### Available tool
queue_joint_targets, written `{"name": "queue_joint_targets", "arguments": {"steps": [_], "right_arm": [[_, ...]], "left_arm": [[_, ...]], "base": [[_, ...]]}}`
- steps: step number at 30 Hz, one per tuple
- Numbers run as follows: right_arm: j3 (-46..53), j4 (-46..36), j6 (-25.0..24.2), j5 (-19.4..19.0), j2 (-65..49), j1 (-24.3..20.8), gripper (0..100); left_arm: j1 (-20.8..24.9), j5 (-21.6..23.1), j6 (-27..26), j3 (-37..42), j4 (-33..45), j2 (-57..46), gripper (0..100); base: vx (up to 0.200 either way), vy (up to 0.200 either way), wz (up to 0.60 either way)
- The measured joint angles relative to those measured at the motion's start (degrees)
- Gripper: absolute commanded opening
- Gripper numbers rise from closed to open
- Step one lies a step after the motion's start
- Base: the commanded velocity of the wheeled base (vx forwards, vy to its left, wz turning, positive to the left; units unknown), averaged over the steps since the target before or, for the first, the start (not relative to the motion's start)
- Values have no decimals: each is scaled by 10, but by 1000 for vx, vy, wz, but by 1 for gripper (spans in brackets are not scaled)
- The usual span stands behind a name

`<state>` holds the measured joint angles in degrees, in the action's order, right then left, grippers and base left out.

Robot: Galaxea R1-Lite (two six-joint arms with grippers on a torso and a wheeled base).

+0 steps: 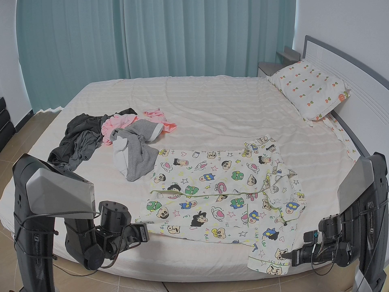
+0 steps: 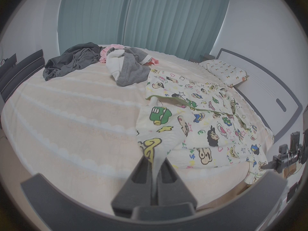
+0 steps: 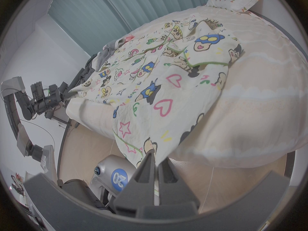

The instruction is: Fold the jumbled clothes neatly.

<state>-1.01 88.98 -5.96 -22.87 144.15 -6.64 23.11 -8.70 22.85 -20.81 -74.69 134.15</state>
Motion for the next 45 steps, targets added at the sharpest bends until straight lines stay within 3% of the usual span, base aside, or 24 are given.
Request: {"name": "queue_joint_targets", "arguments": {"steps": [19, 30, 35, 45], "right_arm": [[0, -123, 27, -27, -63, 3, 0], [0, -74, 17, -34, -69, 4, 0], [0, -8, -20, -49, -73, 11, 0], [-24, 0, -81, -56, -126, 16, 0]], "left_arm": [[24, 0, -6, 26, 0, 1, 0], [25, 0, -6, 12, -2, -9, 0], [23, -1, -5, 0, 0, -25, 0], [16, -37, -3, -65, 54, -51, 0]], "base": [[0, 0, 0], [0, 0, 0], [0, 0, 0], [0, 0, 0]]}}
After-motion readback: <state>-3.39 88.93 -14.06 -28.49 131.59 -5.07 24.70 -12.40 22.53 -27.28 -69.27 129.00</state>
